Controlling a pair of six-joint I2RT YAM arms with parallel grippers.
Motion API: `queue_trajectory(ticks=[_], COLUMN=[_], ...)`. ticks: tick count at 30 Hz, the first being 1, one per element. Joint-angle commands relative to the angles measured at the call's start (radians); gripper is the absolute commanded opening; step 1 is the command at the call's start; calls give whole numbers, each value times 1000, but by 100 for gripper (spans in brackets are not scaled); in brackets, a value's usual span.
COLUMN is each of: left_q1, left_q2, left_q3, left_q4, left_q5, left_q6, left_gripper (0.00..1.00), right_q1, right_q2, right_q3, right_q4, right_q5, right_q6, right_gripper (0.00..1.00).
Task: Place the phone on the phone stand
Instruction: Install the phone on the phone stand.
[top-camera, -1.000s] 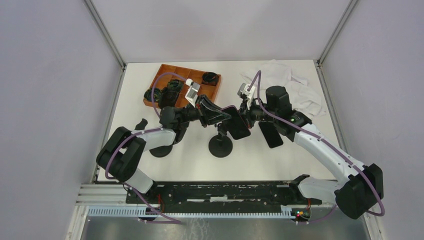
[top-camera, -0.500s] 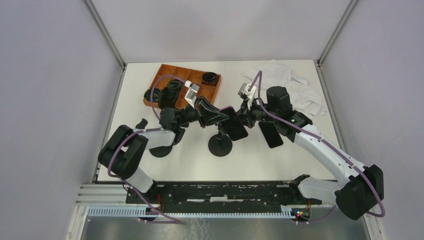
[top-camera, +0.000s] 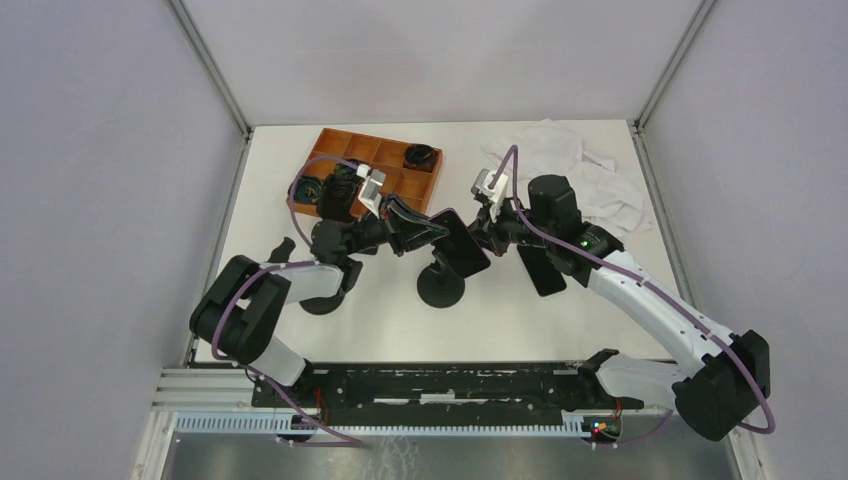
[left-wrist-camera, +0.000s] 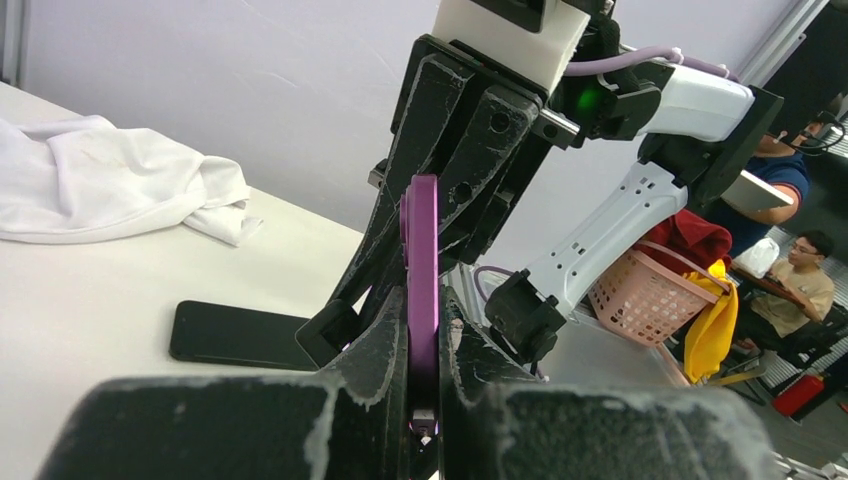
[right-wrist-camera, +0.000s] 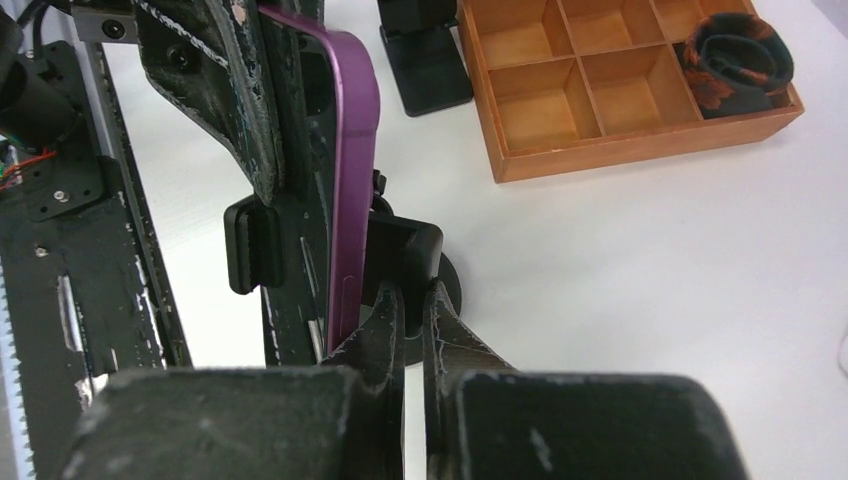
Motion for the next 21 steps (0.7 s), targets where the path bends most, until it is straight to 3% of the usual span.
queue_trajectory(ticks=[1,10,21], left_q1=[52,52,52], left_q2=[-34,-169,-163], left_q3=[-7,13,-15], left_q4=[93,-365,-364], left_q5=[-57,-80,-86], left_q6=[26,217,257], left_gripper=[2,2,2], right_q1=[19,45,46], right_q2=[-41,-35,-21], right_q3=[68,80,95], right_q4=[-33,-31,-29], right_q5=[103,255,263], right_q6=[-72,-120,-114], right_gripper=[0,0,0])
